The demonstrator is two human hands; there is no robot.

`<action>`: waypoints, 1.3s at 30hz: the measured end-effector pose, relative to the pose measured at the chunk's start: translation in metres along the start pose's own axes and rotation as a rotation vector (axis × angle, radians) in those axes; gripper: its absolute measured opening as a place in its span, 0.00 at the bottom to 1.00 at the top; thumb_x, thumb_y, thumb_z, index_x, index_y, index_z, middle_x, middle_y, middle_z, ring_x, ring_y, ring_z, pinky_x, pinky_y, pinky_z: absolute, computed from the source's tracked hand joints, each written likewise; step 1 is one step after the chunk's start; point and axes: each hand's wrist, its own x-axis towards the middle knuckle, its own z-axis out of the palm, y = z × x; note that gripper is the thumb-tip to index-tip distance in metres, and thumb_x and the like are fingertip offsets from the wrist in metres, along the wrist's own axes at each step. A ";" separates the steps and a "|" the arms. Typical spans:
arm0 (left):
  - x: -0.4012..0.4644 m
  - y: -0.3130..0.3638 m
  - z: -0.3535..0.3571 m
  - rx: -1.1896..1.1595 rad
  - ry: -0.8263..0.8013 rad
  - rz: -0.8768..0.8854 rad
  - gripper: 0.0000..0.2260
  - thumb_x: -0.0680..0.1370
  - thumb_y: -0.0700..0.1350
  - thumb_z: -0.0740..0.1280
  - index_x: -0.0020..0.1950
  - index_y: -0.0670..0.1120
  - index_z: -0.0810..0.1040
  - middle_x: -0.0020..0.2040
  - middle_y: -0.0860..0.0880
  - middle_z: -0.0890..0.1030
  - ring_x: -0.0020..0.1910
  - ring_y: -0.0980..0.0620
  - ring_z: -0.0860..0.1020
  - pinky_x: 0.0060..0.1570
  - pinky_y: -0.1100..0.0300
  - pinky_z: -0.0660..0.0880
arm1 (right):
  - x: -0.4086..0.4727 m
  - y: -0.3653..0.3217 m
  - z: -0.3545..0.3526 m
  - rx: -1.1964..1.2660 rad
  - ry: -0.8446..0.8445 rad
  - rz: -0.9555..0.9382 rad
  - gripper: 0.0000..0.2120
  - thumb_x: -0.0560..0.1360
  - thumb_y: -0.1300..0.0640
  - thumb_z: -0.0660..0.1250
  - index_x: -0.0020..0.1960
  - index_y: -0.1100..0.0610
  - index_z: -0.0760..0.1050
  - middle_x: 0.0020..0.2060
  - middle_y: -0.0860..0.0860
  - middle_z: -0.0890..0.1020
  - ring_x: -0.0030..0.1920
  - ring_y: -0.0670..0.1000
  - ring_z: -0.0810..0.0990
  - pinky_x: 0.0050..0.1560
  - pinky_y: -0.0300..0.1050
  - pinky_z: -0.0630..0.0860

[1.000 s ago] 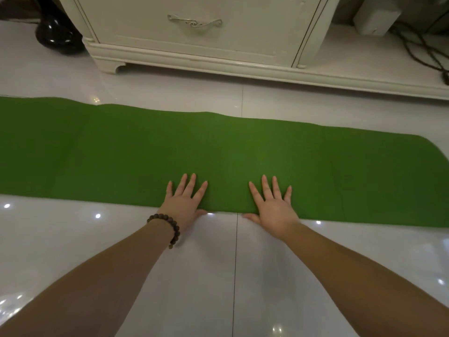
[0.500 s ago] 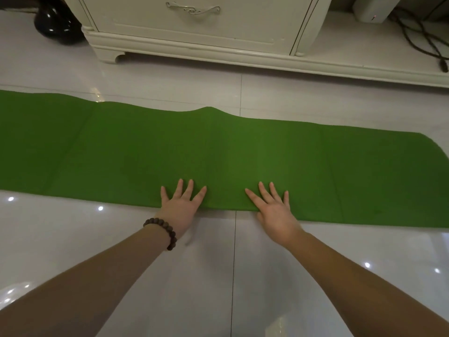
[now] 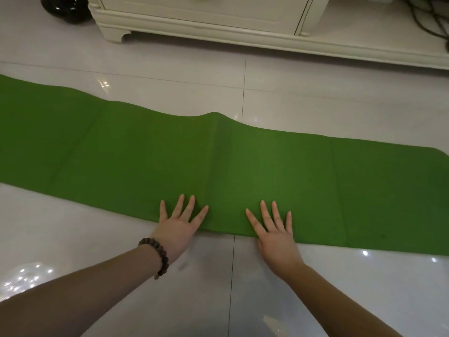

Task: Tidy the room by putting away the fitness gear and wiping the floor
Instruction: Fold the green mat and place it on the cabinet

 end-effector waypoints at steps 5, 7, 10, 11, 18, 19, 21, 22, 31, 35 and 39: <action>0.015 0.004 0.034 -0.113 0.196 0.011 0.36 0.70 0.71 0.28 0.73 0.55 0.25 0.73 0.42 0.24 0.70 0.46 0.23 0.67 0.27 0.39 | 0.003 -0.009 -0.003 0.035 0.077 -0.002 0.33 0.73 0.29 0.32 0.75 0.39 0.38 0.75 0.51 0.36 0.75 0.60 0.33 0.68 0.67 0.30; 0.023 0.009 0.035 -0.101 0.253 -0.013 0.39 0.67 0.74 0.29 0.73 0.56 0.27 0.74 0.43 0.26 0.73 0.47 0.27 0.66 0.27 0.41 | 0.012 -0.018 -0.010 0.080 0.151 -0.011 0.31 0.75 0.31 0.34 0.75 0.39 0.40 0.76 0.49 0.37 0.75 0.57 0.33 0.68 0.68 0.31; 0.037 0.010 0.019 -0.098 0.260 -0.029 0.46 0.65 0.78 0.32 0.76 0.53 0.31 0.74 0.43 0.26 0.73 0.47 0.29 0.67 0.29 0.41 | 0.029 -0.030 -0.014 0.066 0.120 -0.062 0.29 0.77 0.34 0.39 0.76 0.41 0.44 0.76 0.49 0.38 0.75 0.54 0.32 0.69 0.70 0.33; 0.043 0.008 0.013 -0.053 0.264 -0.019 0.49 0.64 0.79 0.34 0.76 0.51 0.31 0.73 0.43 0.24 0.72 0.47 0.27 0.68 0.29 0.40 | 0.034 -0.031 -0.013 0.043 0.109 -0.082 0.29 0.77 0.34 0.37 0.76 0.41 0.43 0.76 0.49 0.37 0.75 0.54 0.31 0.68 0.70 0.33; 0.064 0.001 -0.013 0.076 0.196 0.029 0.53 0.62 0.79 0.38 0.73 0.46 0.26 0.74 0.42 0.27 0.74 0.46 0.30 0.71 0.33 0.39 | 0.071 -0.003 -0.028 0.029 0.047 0.031 0.28 0.76 0.34 0.37 0.75 0.37 0.37 0.76 0.47 0.34 0.74 0.54 0.30 0.68 0.71 0.32; 0.065 0.001 -0.014 0.075 0.184 0.027 0.53 0.60 0.79 0.34 0.73 0.47 0.25 0.74 0.42 0.27 0.74 0.46 0.29 0.71 0.34 0.39 | 0.075 0.000 -0.032 0.034 0.054 0.055 0.28 0.77 0.34 0.37 0.75 0.37 0.37 0.75 0.48 0.34 0.74 0.54 0.30 0.68 0.72 0.33; 0.066 0.000 -0.017 0.036 0.171 0.026 0.53 0.57 0.79 0.28 0.73 0.48 0.24 0.74 0.43 0.26 0.73 0.47 0.29 0.71 0.34 0.38 | 0.079 -0.001 -0.036 0.045 0.097 0.077 0.28 0.78 0.35 0.38 0.75 0.39 0.37 0.75 0.48 0.33 0.74 0.54 0.30 0.68 0.72 0.34; 0.067 -0.001 -0.017 0.009 0.164 0.026 0.54 0.55 0.79 0.25 0.72 0.48 0.24 0.73 0.44 0.26 0.73 0.47 0.28 0.71 0.34 0.38 | 0.079 -0.004 -0.037 0.059 0.127 0.075 0.28 0.78 0.35 0.38 0.76 0.40 0.37 0.75 0.48 0.33 0.74 0.54 0.30 0.68 0.72 0.33; 0.061 0.058 -0.028 -0.075 0.106 0.105 0.50 0.57 0.76 0.24 0.73 0.50 0.27 0.73 0.43 0.25 0.72 0.43 0.27 0.67 0.28 0.37 | 0.037 0.055 -0.003 0.063 0.187 0.112 0.28 0.77 0.34 0.40 0.76 0.37 0.42 0.77 0.45 0.42 0.76 0.50 0.37 0.72 0.65 0.36; 0.069 0.111 -0.035 -0.124 0.135 0.024 0.44 0.64 0.74 0.28 0.74 0.49 0.27 0.71 0.43 0.25 0.72 0.40 0.28 0.68 0.30 0.38 | 0.005 0.126 0.003 0.078 0.210 0.284 0.28 0.76 0.33 0.36 0.75 0.37 0.39 0.76 0.44 0.40 0.76 0.49 0.37 0.73 0.62 0.36; 0.076 0.156 -0.048 -0.139 0.145 0.074 0.36 0.76 0.70 0.42 0.72 0.54 0.27 0.75 0.47 0.29 0.74 0.38 0.31 0.69 0.29 0.40 | -0.037 0.198 0.015 0.084 0.212 0.430 0.28 0.76 0.33 0.35 0.75 0.37 0.39 0.76 0.43 0.42 0.76 0.48 0.39 0.74 0.61 0.38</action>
